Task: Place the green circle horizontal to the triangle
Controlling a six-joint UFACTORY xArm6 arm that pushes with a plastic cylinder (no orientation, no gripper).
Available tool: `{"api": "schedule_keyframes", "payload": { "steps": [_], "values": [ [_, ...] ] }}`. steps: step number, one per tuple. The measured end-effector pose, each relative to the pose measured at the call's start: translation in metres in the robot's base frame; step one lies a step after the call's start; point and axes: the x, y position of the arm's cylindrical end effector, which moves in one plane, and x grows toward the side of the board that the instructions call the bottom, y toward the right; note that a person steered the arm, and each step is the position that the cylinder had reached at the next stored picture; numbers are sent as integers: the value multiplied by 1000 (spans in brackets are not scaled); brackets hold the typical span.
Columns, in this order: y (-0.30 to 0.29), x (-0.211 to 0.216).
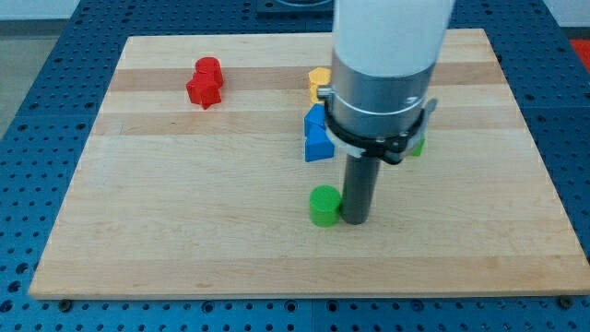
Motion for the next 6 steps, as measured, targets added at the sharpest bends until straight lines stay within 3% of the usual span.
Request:
{"api": "schedule_keyframes", "payload": {
  "steps": [3,6],
  "values": [
    [-78,0],
    [-128,-35]
  ]
}}
